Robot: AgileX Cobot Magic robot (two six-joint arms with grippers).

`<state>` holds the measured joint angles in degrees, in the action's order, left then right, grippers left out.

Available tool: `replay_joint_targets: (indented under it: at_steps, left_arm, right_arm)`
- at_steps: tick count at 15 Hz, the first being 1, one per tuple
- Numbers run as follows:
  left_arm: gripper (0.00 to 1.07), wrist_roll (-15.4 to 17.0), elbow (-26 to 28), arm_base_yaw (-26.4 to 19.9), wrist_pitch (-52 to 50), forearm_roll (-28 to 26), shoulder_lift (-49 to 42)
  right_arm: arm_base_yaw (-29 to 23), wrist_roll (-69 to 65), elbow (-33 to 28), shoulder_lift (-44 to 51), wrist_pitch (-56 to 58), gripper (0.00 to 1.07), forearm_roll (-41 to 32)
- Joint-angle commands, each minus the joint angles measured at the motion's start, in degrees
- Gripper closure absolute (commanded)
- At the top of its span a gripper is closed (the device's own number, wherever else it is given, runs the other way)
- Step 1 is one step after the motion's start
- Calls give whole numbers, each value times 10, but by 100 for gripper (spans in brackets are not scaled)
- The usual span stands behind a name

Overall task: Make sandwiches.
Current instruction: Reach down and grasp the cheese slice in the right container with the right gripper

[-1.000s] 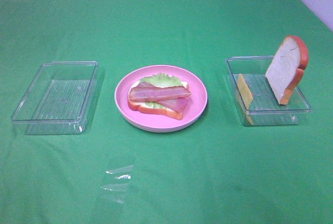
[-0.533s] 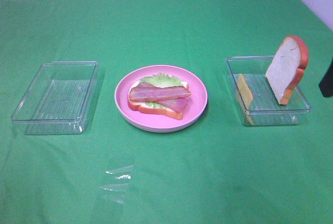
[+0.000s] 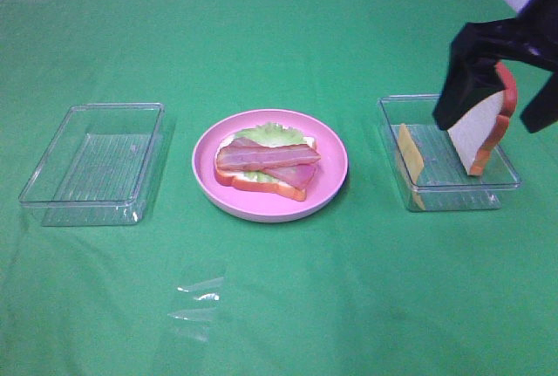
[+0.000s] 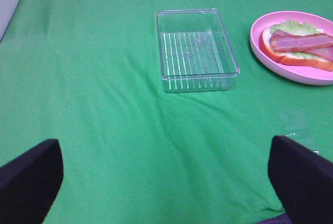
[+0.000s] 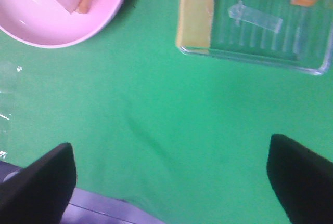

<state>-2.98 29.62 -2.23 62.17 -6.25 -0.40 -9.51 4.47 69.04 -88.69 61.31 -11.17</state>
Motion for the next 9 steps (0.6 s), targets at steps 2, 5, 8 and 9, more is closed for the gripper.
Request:
replay_joint_targets:
  at_steps: [2, 5, 8, 9]
  left_arm:
    - [7, 5, -1, 2, -7, -3, -11]
    - [7, 5, -1, 2, -7, -3, -11]
    - [7, 5, -1, 2, -7, -3, -11]
    - [7, 5, -1, 2, -7, -3, -11]
  right_arm:
    - [-38, -25, 74, -101, -28, 13, -7]
    - [-38, -21, 86, -132, -33, 13, -3]
    - [-38, -21, 86, -167, -74, 13, 4]
    - [-38, -21, 86, -172, -83, 13, 7]
